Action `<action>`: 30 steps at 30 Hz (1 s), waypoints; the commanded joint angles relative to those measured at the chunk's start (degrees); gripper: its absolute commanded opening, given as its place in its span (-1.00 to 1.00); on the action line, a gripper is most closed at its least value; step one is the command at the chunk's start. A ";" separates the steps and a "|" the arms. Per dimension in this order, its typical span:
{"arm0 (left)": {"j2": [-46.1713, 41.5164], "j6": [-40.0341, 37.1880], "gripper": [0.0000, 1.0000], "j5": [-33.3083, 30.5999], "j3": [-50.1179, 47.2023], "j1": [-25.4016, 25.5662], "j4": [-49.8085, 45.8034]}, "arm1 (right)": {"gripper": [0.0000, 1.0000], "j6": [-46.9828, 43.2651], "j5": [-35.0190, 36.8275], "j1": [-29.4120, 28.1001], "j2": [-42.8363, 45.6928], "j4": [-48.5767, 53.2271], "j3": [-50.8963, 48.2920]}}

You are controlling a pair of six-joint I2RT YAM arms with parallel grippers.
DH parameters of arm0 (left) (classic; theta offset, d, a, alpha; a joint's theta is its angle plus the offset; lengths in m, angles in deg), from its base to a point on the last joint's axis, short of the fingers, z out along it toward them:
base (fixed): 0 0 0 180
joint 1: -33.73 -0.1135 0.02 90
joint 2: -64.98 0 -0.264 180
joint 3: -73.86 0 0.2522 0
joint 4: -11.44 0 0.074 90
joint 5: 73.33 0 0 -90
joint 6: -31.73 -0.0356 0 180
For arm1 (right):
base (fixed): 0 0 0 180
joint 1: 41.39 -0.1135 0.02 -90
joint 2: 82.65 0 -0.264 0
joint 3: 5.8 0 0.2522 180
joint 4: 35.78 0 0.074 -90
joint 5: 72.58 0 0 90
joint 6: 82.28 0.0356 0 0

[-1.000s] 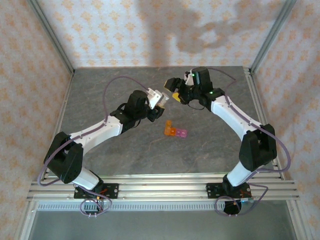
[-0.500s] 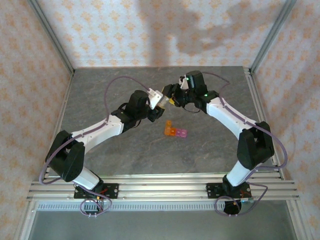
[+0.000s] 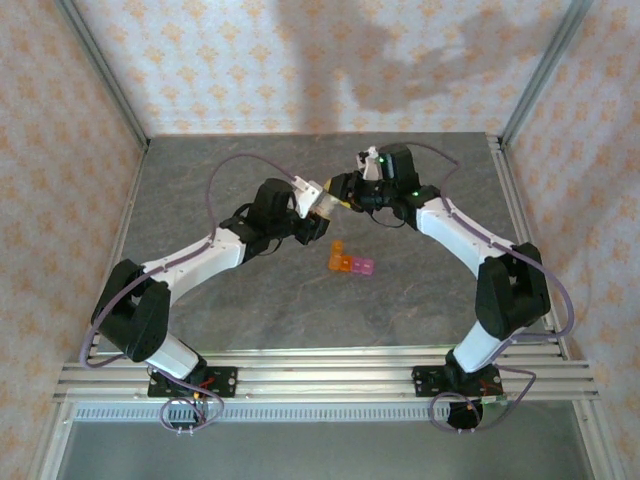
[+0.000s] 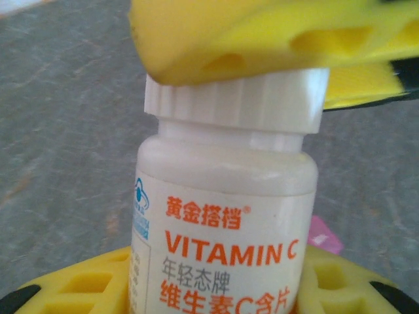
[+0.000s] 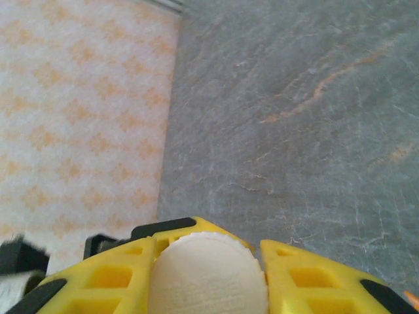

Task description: Sort the pills into containers

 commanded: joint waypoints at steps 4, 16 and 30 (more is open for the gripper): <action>-2.90 10.73 -1.00 16.60 -0.31 -1.57 9.05 | -0.31 -11.66 -5.38 1.61 2.75 -4.94 -0.75; -2.62 -1.69 -1.00 -3.49 1.16 -0.46 -0.74 | 0.52 -0.14 6.66 2.64 5.25 4.18 2.70; -1.31 -9.42 -1.00 -15.58 0.67 4.08 -1.17 | 0.49 11.70 6.82 0.94 -0.06 3.69 2.91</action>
